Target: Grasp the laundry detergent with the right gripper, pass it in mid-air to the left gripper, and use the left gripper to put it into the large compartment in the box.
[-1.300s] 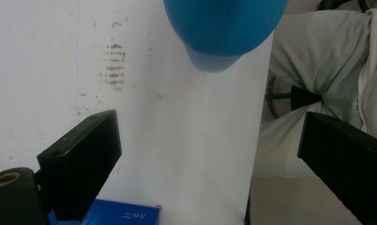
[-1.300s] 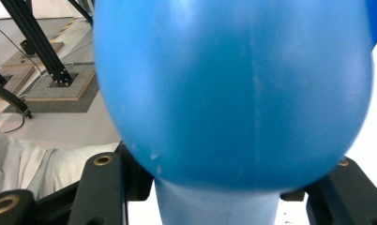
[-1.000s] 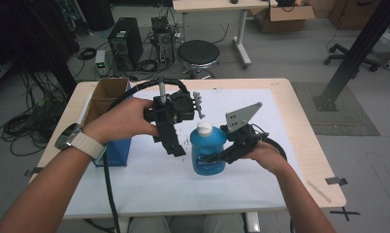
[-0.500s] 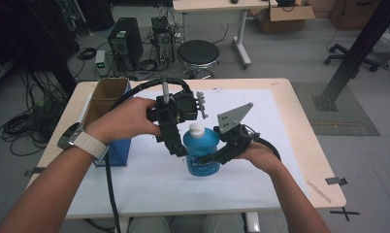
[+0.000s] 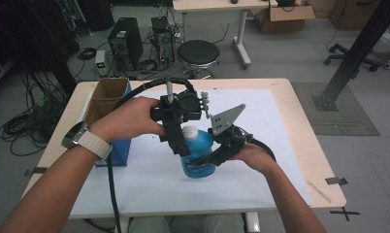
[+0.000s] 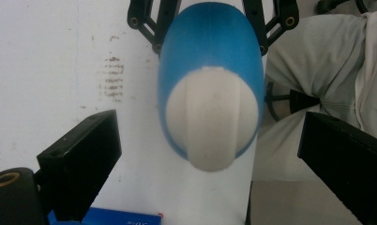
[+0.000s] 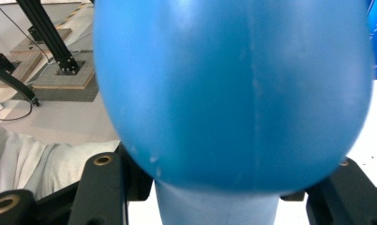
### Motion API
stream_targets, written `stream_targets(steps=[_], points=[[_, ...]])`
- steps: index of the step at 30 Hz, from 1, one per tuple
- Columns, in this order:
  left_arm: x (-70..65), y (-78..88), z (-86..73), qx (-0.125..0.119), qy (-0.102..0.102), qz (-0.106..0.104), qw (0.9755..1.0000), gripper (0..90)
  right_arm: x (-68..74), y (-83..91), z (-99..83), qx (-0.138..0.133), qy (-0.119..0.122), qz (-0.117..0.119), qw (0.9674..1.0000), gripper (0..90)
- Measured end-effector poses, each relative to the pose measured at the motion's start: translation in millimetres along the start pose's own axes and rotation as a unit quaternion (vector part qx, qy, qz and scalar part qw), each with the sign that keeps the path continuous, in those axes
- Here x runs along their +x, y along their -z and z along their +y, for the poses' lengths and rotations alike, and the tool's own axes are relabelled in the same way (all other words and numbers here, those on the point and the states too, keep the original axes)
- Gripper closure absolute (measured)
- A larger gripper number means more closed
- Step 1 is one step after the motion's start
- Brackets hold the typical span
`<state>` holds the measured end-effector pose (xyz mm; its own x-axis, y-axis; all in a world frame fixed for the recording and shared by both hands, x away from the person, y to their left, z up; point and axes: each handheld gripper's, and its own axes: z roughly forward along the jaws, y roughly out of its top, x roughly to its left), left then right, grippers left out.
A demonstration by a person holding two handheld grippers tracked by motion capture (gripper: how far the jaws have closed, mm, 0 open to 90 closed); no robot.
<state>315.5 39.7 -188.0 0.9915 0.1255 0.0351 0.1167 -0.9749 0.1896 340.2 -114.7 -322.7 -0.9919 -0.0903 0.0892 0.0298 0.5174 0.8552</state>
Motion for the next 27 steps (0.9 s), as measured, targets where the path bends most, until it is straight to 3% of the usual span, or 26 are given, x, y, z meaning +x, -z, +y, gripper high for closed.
stream_targets(steps=[27], points=[[-0.2,-19.6,14.0,0.018,-0.009,0.008,0.9998,8.1,2.6,-1.0,6.9,-0.003,0.005,0.004,1.0,43.7]])
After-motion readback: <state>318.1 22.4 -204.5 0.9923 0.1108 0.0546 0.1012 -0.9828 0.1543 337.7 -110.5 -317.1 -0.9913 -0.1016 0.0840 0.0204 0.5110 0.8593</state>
